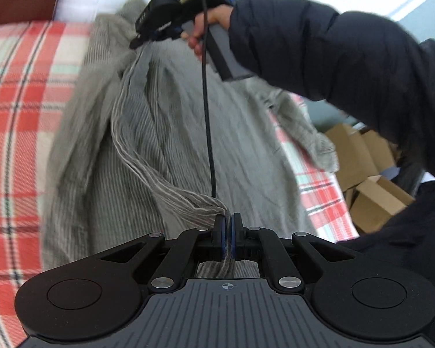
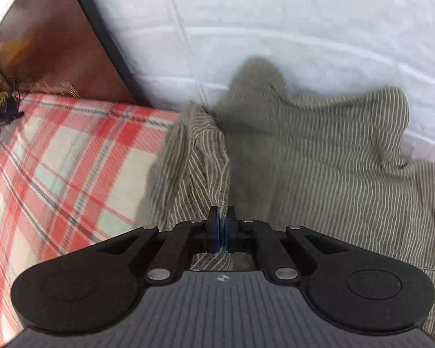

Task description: Fold clothes

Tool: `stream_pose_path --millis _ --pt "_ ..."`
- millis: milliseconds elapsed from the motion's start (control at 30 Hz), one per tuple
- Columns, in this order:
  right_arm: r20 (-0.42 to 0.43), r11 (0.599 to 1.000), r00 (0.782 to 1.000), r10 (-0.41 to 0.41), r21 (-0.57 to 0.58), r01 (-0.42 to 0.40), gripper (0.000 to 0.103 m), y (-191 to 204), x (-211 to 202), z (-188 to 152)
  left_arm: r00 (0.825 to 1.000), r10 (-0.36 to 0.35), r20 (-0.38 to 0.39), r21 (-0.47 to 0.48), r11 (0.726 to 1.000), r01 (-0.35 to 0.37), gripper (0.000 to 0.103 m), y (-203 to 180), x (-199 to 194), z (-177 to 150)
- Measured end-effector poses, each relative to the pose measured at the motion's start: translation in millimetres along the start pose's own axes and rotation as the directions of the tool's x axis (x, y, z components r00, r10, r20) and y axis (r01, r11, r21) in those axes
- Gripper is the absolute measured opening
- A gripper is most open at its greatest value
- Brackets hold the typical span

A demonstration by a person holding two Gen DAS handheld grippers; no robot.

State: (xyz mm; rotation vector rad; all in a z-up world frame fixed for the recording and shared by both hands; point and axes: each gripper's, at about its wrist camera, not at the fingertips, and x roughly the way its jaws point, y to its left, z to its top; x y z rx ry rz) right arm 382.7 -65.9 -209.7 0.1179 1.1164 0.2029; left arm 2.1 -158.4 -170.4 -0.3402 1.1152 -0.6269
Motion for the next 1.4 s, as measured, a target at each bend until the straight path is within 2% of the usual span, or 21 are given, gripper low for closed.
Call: stream_pose_path --millis 67,100,133,167,233,267,300,333,400,500,567,600,667,733,800,900,1033,1167,1300,1333,1400 --pt "0.003 1.0 1.0 0.009 0.015 -0.009 0.007 -6.8 7.7 -5.2 1.0 0.006 -0.011 -0.015 1.0 -0.006 0.006 -1.3 13.8 -0.1" --pt "0.022 0.999 1.0 0.02 0.026 -0.021 0.008 -8.7 8.3 -8.0 1.0 0.015 -0.013 -0.015 1.0 -0.016 0.015 -3.7 18.3 -0.7" --pt "0.045 0.999 0.999 0.027 0.033 -0.029 0.013 -9.5 6.6 -10.4 1.0 0.026 -0.017 -0.014 1.0 -0.026 0.024 -6.2 22.7 -1.1" --pt "0.061 0.999 0.998 0.028 0.034 -0.03 0.019 -9.9 4.0 -12.3 0.999 0.038 -0.023 -0.007 0.999 -0.039 0.025 -9.3 26.0 -0.6" --pt "0.088 1.0 0.996 -0.004 0.029 0.001 0.05 -8.8 -7.9 -16.9 0.998 0.057 -0.035 0.008 0.998 -0.057 0.028 -14.8 29.3 1.2" --pt "0.101 0.999 0.995 -0.025 0.026 0.023 0.055 -7.8 -15.1 -19.4 0.997 0.063 -0.039 0.016 0.998 -0.063 0.031 -17.5 29.2 2.3" --pt "0.111 0.999 0.993 -0.04 0.019 0.038 0.058 -7.8 -24.0 -22.2 0.997 0.068 -0.035 0.026 0.997 -0.067 0.039 -20.8 26.2 2.8" --pt "0.117 0.999 0.992 -0.036 0.009 0.035 0.058 -8.6 -35.5 -26.8 0.997 0.074 -0.024 0.039 0.997 -0.073 0.045 -25.1 22.2 3.2" --pt "0.121 1.0 0.993 0.007 -0.011 -0.006 0.058 -9.3 -60.4 -40.8 0.997 0.083 -0.006 0.062 0.995 -0.082 0.047 -32.8 15.3 2.5" --pt "0.077 0.988 0.985 0.154 -0.017 -0.154 0.059 -8.0 -96.1 -70.4 0.995 0.096 -0.008 0.073 0.993 -0.095 0.047 -37.8 13.5 -0.7" --pt "0.024 0.964 0.964 0.266 -0.018 -0.265 0.062 -4.1 -114.3 -94.6 0.994 0.112 -0.021 0.079 0.991 -0.11 0.047 -39.8 15.8 -5.7" --pt "0.004 0.956 0.956 0.293 -0.03 -0.293 0.063 -0.8 -121.2 -107.7 0.992 0.124 -0.023 0.083 0.989 -0.121 0.047 -40.4 15.1 -9.4" --pt "-0.021 0.955 0.958 0.287 -0.072 -0.287 0.063 5.4 -128.7 -134.3 0.987 0.16 -0.023 0.09 0.983 -0.158 0.048 -39.6 10.3 -18.4" --pt "-0.039 0.958 0.964 0.264 -0.103 -0.266 0.063 9.2 -134.5 -159.9 0.977 0.212 -0.013 0.067 0.975 -0.21 0.05 -31.9 -1.8 -30.3" --pt "-0.049 0.967 0.97 0.237 -0.081 -0.24 0.063 5.8 -139.1 -182.9 0.962 0.274 -0.007 0.027 0.961 -0.274 0.052 -19.2 -15.4 -43.1" --pt "-0.066 0.978 0.978 0.197 -0.049 -0.2 0.063 0.7 -145.9 -217.5 0.916 0.4 -0.026 -0.007 0.916 -0.4 0.055 1.1 -29.8 -62.1" --pt "-0.111 0.987 0.981 0.162 0.018 -0.161 0.06 -6.9 -147.7 -261.1 0.888 0.449 -0.099 -0.02 0.891 -0.453 0.055 25.7 -35.2 -83.7" --pt "-0.152 0.983 0.975 0.163 0.105 -0.148 0.056 -0.3 -145.7 -287.6 0.858 0.502 -0.113 0.077 0.865 -0.496 0.055 26.4 -31.5 -95.3" --pt "-0.165 0.986 0.976 0.141 0.116 -0.123 0.056 15.4 -147.4 -302.6 0.848 0.52 -0.101 0.187 0.848 -0.497 0.055 22.4 -22.4 -101.3" --pt "-0.167 0.986 0.977 0.134 0.122 -0.114 0.056 18.4 -147.6 -305.6 0.843 0.529 -0.098 0.218 0.838 -0.5 0.055 21.2 -19.4 -102.8" --pt "-0.165 0.988 0.98 0.114 0.125 -0.094 0.056 22.6 -148.0 -309.4 0.819 0.567 -0.087 0.292 0.801 -0.523 0.055 19.1 -12.0 -108.0"
